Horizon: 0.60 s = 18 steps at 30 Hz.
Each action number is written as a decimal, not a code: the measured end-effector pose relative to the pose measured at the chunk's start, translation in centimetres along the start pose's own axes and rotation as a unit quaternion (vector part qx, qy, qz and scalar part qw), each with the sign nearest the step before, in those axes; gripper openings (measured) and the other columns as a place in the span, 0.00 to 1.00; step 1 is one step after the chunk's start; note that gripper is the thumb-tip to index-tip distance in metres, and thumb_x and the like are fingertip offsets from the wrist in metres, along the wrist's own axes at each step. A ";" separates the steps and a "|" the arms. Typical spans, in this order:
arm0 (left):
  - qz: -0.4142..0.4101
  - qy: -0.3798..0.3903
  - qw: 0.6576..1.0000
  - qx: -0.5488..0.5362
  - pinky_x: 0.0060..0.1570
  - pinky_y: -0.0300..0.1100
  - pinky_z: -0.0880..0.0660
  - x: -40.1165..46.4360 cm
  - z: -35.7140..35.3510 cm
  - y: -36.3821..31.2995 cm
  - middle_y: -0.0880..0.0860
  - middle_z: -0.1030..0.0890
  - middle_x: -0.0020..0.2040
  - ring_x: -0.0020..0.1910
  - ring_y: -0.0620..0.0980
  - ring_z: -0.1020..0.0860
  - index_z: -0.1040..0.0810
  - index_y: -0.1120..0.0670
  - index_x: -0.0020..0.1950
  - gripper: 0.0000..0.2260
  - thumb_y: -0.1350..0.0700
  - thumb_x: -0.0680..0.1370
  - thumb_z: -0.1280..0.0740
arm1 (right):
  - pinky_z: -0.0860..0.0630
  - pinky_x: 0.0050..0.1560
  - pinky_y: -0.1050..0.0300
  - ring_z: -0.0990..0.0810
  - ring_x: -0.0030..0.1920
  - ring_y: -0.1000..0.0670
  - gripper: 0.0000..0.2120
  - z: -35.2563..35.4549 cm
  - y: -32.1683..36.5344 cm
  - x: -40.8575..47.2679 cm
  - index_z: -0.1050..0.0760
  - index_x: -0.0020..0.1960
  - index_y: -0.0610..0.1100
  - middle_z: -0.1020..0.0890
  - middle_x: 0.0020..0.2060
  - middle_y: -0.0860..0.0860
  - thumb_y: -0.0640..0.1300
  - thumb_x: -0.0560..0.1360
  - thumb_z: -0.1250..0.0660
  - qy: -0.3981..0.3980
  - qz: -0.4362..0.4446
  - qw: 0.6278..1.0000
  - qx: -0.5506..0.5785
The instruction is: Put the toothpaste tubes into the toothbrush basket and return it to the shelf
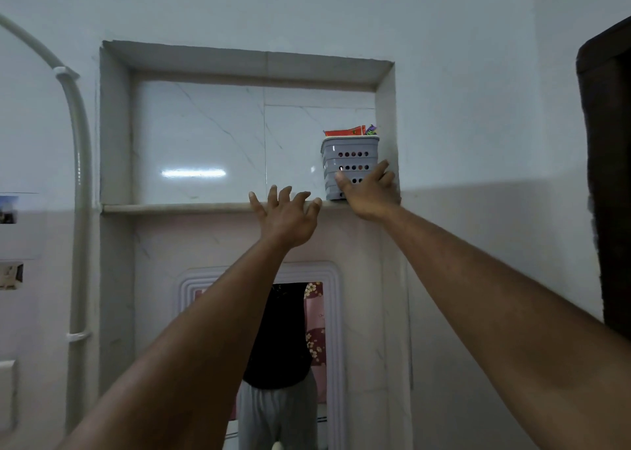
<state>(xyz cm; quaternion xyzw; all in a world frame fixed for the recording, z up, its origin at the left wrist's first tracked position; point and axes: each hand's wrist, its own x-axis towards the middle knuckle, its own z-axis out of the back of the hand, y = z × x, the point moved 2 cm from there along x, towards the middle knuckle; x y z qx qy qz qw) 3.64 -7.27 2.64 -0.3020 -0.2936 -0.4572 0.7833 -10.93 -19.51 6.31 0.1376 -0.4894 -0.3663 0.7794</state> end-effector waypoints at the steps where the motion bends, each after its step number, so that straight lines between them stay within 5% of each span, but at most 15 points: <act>1: 0.001 -0.001 1.000 -0.005 0.77 0.69 0.71 0.1 -0.2 0.1 0.52 0.43 0.88 0.88 0.56 0.55 0.34 0.39 0.83 0.29 0.31 0.85 0.53 | 0.48 0.84 0.32 0.52 0.88 0.35 0.59 -0.4 -0.2 -0.2 0.71 0.87 0.39 0.55 0.88 0.38 0.78 0.81 0.44 0.011 -0.004 1.000 0.001; 9: -0.004 -0.010 1.000 -0.002 0.78 0.68 0.70 0.8 -0.8 0.7 0.51 0.45 0.88 0.88 0.55 0.54 0.37 0.37 0.84 0.30 0.30 0.84 0.53 | 0.47 0.84 0.32 0.51 0.88 0.36 0.56 -1.1 -1.0 -1.1 0.68 0.88 0.38 0.51 0.89 0.39 0.75 0.83 0.44 0.000 0.018 1.000 0.023; 14: -0.013 -0.035 0.999 -0.034 0.81 0.67 0.63 0.0 0.0 0.4 0.51 0.35 0.84 0.86 0.55 0.42 0.32 0.43 0.82 0.27 0.34 0.86 0.48 | 0.29 0.78 0.37 0.31 0.80 0.38 0.47 -0.3 -2.2 -2.3 0.43 0.86 0.38 0.30 0.80 0.39 0.69 0.82 0.33 -0.046 0.055 0.994 0.086; 18: -0.059 -0.131 0.984 -0.107 0.83 0.61 0.44 -1.8 1.8 0.2 0.52 0.28 0.80 0.79 0.57 0.31 0.29 0.48 0.81 0.25 0.40 0.87 0.41 | 0.29 0.73 0.37 0.27 0.75 0.38 0.42 0.1 -2.3 -4.4 0.35 0.81 0.40 0.26 0.76 0.40 0.70 0.81 0.33 -0.129 0.055 0.990 0.032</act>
